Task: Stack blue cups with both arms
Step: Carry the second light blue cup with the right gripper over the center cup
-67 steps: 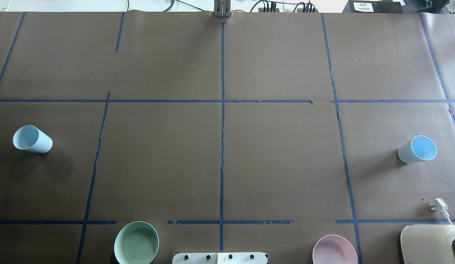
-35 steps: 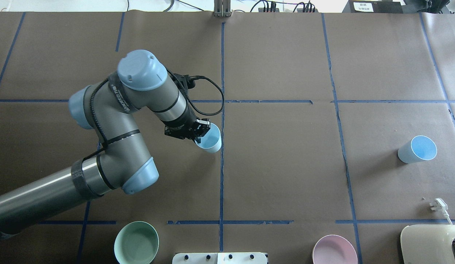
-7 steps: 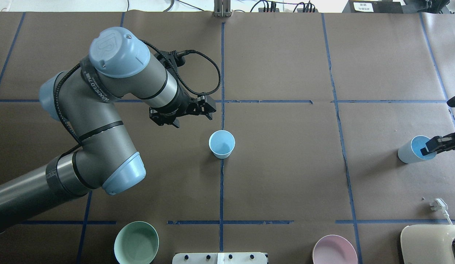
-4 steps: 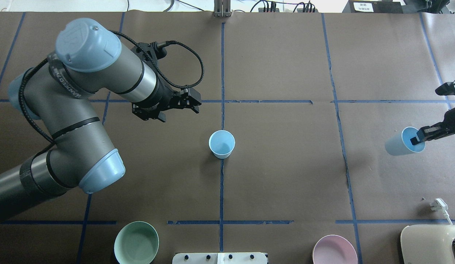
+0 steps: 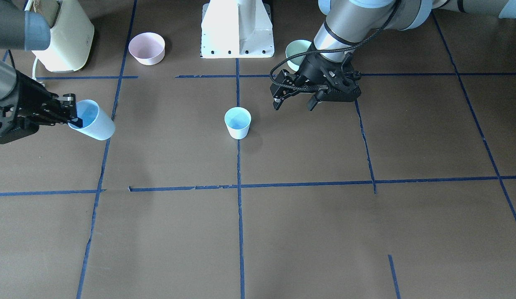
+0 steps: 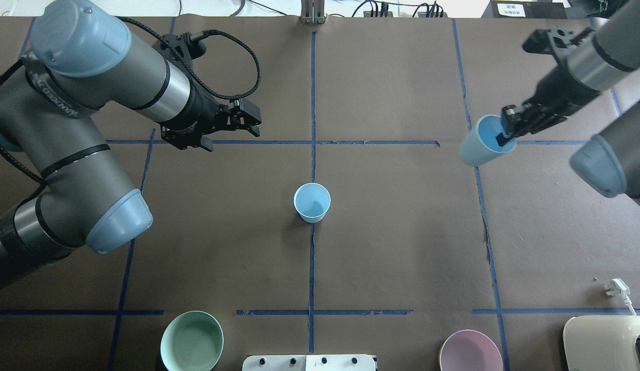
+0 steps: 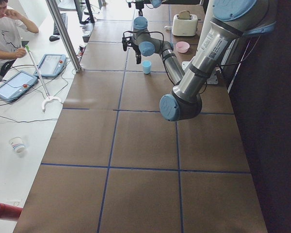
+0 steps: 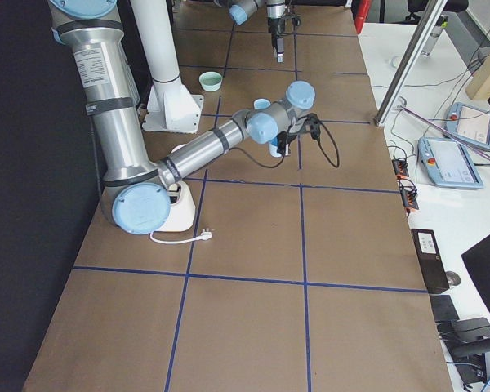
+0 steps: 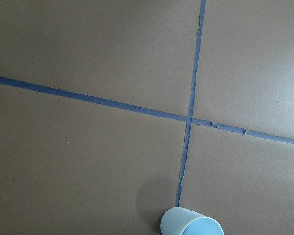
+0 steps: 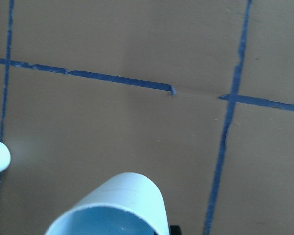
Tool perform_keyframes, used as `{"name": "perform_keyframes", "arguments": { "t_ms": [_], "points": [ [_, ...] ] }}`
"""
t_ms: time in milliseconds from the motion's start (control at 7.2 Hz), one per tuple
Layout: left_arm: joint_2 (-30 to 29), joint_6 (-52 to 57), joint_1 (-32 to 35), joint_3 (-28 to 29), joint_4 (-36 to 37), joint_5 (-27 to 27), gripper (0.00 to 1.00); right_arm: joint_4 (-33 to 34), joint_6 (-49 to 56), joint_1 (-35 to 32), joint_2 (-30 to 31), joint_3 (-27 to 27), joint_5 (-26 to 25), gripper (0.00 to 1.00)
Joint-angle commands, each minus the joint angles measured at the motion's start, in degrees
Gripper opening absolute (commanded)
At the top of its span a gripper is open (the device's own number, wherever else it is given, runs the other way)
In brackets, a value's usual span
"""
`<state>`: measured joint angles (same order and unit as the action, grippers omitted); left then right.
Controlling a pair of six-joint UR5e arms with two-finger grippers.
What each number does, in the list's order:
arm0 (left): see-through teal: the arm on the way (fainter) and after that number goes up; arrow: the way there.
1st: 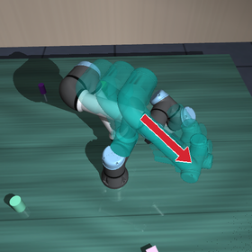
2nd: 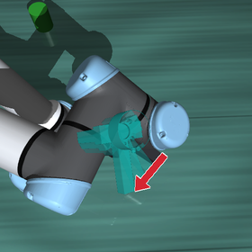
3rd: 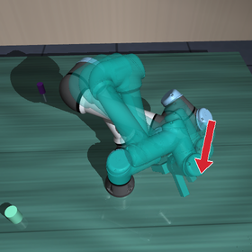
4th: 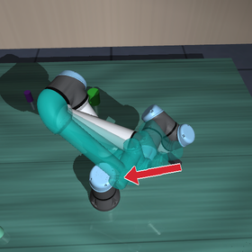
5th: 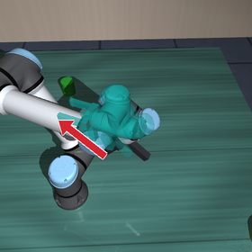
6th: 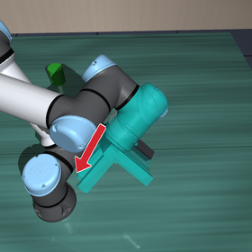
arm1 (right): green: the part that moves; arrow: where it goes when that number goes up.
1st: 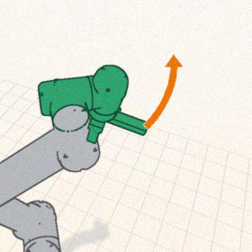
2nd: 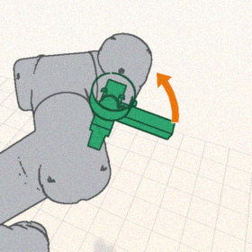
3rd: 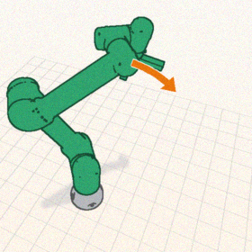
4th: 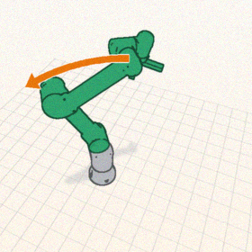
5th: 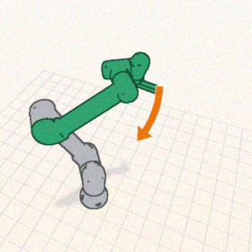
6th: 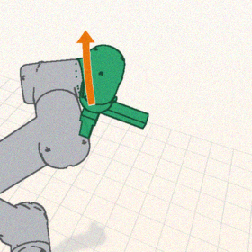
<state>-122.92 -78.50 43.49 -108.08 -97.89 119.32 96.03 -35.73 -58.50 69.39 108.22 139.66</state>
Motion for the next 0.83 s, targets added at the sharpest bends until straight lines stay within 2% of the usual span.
{"name": "perform_keyframes", "arguments": {
  "t_ms": [0,278,417,694],
  "points": [
    [3.0,0.8,2.3,-0.5,-0.1,0.1,1.0,7.8,-13.8,9.7,-12.7,0.1,-7.0,0.0],
    [6.8,8.2,4.9,-1.4,-0.1,0.3,1.0,7.3,-25.4,17.4,-19.4,-2.1,-13.6,0.0],
    [7.0,8.5,5.6,-1.8,0.2,0.3,1.0,7.3,-27.9,20.4,-23.3,-6.2,-16.2,0.0],
    [7.4,8.4,5.6,-2.3,0.2,0.4,1.0,7.2,-29.0,21.8,-27.8,-12.4,-17.7,0.0]
  ]
}}
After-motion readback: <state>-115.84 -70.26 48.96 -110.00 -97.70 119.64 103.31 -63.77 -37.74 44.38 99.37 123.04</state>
